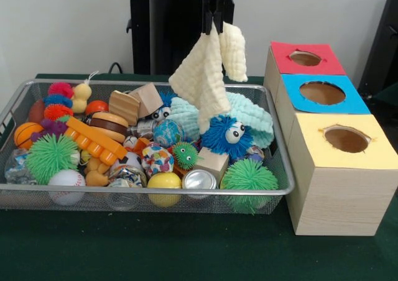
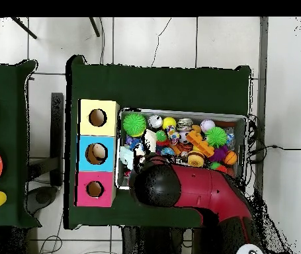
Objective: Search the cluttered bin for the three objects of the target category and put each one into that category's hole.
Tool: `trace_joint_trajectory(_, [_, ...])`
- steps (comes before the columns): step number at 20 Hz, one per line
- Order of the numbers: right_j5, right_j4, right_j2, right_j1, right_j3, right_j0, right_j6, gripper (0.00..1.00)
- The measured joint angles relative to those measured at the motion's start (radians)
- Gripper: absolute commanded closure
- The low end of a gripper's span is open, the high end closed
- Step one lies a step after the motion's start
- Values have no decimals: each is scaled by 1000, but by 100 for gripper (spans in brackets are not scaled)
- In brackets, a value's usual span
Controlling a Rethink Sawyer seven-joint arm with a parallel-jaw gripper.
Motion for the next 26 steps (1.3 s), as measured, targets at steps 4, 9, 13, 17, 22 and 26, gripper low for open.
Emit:
trace_joint_trajectory(4, [0,0,-2,0,0,0,0,0])
trace_joint_trajectory(9, [0,0,-6,0,0,0,0,0])
trace_joint_trajectory(13, [0,0,-6,0,0,0,0,0])
trace_joint_trajectory(17, [0,0,-6,0,0,0,0,0])
trace_joint_trajectory(22, [0,0,-6,0,0,0,0,0])
trace_joint_trajectory(26, [0,0,-6,-1,0,-4,0,0])
